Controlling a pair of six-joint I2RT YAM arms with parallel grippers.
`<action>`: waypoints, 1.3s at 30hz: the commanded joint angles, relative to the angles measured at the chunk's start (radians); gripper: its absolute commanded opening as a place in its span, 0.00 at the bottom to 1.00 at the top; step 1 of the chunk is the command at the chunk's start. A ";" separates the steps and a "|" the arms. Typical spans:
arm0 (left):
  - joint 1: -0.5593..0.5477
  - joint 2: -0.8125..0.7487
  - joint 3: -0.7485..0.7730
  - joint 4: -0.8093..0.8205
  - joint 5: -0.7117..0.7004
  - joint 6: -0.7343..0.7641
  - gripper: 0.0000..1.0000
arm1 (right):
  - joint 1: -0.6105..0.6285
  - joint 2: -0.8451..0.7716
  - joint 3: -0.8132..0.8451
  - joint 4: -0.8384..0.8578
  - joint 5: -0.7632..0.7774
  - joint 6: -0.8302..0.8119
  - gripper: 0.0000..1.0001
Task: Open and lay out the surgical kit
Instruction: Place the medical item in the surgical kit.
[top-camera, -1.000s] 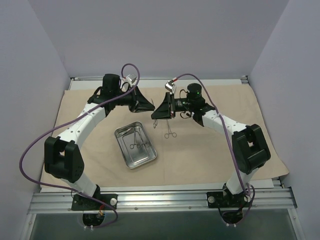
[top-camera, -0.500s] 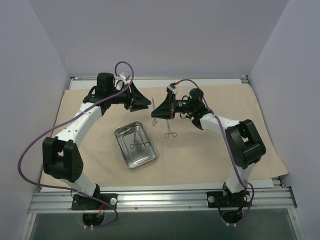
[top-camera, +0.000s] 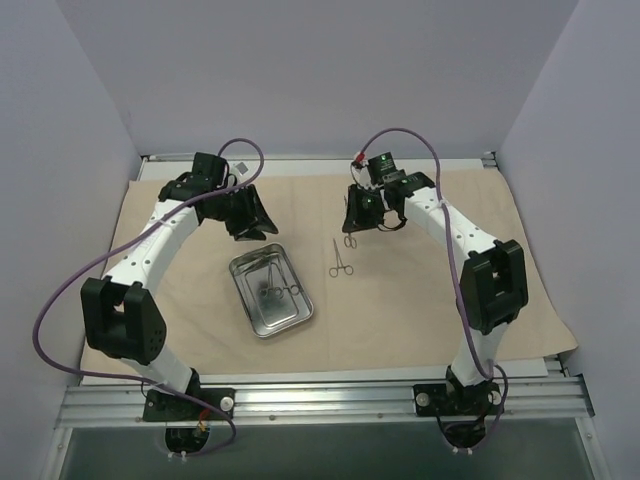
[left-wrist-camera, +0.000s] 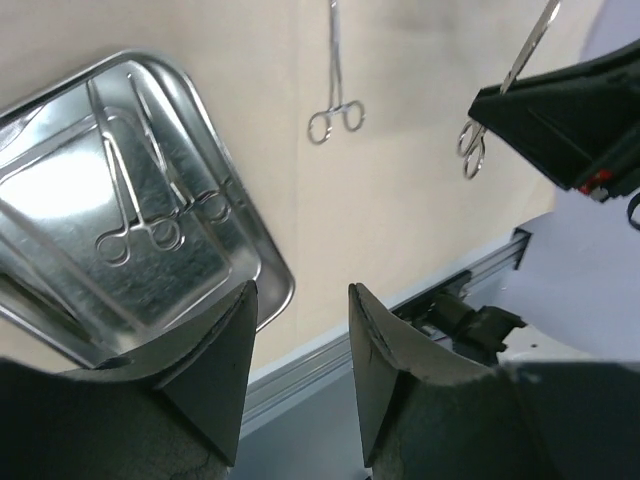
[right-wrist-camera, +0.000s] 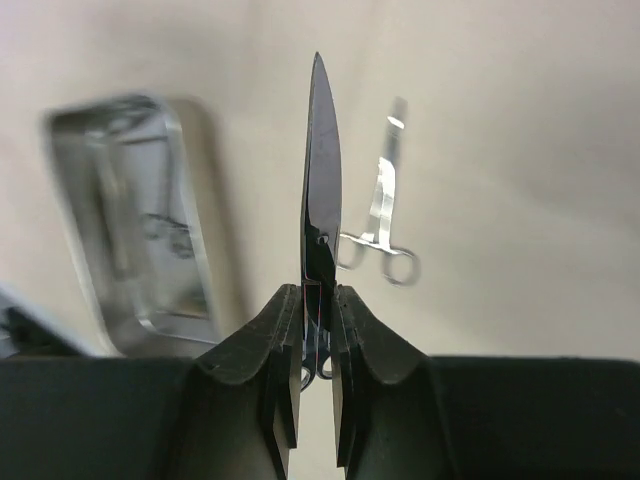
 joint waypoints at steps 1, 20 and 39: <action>-0.043 0.006 0.044 -0.137 -0.141 0.101 0.50 | 0.022 0.046 0.023 -0.228 0.280 -0.107 0.00; -0.127 0.041 -0.042 -0.128 -0.132 0.052 0.47 | 0.091 0.278 0.063 -0.211 0.520 -0.035 0.00; -0.129 0.113 0.002 -0.186 -0.167 0.070 0.49 | 0.103 0.345 0.074 -0.191 0.508 -0.032 0.13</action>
